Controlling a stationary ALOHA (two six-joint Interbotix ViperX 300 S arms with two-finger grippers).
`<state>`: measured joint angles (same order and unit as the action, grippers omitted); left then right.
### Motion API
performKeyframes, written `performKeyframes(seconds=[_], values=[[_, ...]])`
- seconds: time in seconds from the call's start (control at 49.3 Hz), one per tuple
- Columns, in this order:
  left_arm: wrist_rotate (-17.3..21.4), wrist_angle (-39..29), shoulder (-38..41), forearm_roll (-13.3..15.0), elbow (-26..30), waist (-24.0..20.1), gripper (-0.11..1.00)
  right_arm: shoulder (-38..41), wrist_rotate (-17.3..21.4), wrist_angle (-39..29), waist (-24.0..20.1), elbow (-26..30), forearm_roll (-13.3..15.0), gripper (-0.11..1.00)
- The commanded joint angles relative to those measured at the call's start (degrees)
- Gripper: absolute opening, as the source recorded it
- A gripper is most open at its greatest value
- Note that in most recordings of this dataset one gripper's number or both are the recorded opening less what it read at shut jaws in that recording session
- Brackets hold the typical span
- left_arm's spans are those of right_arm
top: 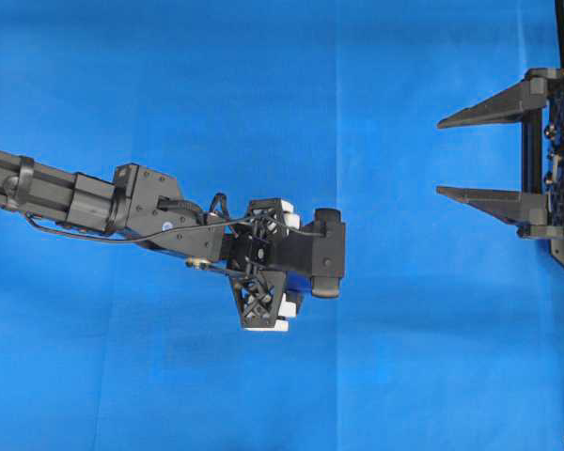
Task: Handover the blue block to the right arm after grasping it with the left arm, then place it in the designated position.
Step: 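Descend the left gripper around the blue cube, then close the left gripper on the blue cube and lift it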
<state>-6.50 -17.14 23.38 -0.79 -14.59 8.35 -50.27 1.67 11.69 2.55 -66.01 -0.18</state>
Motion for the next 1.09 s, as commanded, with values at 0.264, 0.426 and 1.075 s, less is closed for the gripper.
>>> performKeyframes(seconds=[0.264,0.426,1.075], values=[[-0.3,-0.7,-1.1,-0.1,1.9,0.2,0.48,0.4,0.0,0.2,0.4,1.2,-0.1,0.97],[-0.3,-0.7,-1.4,-0.1,2.0,0.2,0.48,0.4,0.0,0.3,0.4,1.1,-0.1,0.97],[0.2,-9.0,-18.2,-0.2,2.7,-0.3,0.48,0.5,0.0,0.3,0.4,1.2,-0.1,0.97]])
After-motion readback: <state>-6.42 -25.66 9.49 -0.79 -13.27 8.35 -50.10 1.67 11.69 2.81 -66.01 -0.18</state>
